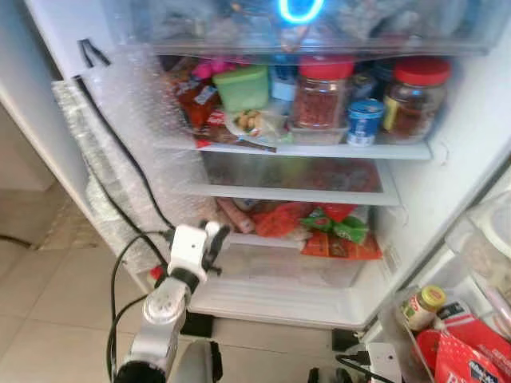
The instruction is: Restocking fridge
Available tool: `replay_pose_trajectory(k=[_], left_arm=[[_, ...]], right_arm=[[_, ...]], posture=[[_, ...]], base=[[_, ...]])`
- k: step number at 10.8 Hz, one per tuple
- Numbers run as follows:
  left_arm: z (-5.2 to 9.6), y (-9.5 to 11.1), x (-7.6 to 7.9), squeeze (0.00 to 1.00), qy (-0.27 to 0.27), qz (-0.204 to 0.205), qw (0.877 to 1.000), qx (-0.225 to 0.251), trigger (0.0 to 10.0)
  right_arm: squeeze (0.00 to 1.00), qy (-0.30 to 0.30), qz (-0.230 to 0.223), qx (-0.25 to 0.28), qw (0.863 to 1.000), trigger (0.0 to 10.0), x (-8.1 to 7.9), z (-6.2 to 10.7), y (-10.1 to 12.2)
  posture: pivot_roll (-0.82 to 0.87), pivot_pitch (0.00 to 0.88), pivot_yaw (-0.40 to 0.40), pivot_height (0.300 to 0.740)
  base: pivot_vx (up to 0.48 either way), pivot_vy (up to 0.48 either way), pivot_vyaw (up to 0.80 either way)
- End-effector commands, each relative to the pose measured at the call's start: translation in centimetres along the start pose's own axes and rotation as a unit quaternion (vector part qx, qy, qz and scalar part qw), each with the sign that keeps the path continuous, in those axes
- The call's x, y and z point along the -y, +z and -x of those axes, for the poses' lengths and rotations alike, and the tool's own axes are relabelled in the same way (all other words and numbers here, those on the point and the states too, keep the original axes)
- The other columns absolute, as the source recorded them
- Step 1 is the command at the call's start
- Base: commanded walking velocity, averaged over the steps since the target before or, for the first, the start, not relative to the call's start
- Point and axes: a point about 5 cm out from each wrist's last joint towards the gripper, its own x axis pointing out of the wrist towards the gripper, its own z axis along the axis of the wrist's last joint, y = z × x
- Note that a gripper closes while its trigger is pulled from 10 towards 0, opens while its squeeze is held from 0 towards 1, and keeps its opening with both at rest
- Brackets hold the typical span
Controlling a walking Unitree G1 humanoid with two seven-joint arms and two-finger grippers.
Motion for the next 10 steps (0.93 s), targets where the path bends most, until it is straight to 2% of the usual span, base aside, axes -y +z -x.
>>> replay_pose_trajectory(k=[1,5,10], left_arm=[[-0.14,0.18,-0.24,0.0,-0.002,-0.001,1.0,0.008,10.0],[-0.46,0.6,-0.16,0.0,-0.011,-0.014,1.0,0.014,10.0],[-0.36,0.64,-0.37,0.0,-0.012,-0.016,1.0,0.014,10.0]], right_arm=[[0.0,0.012,-0.008,-0.031,0.999,10.0,-0.7,0.2,-1.62],[0.0,0.014,-0.007,-0.032,0.999,10.0,-0.76,0.18,-1.61],[0.0,0.016,-0.005,-0.033,0.999,10.0,-0.85,0.17,-1.61]], posture=[[-0.04,0.054,0.049,0.626],[-0.04,0.056,0.048,0.626],[-0.03,0.056,0.05,0.626]], base=[[0.0,0.0,0.0],[0.0,0.0,0.0],[0.312,0.0,0.0]])
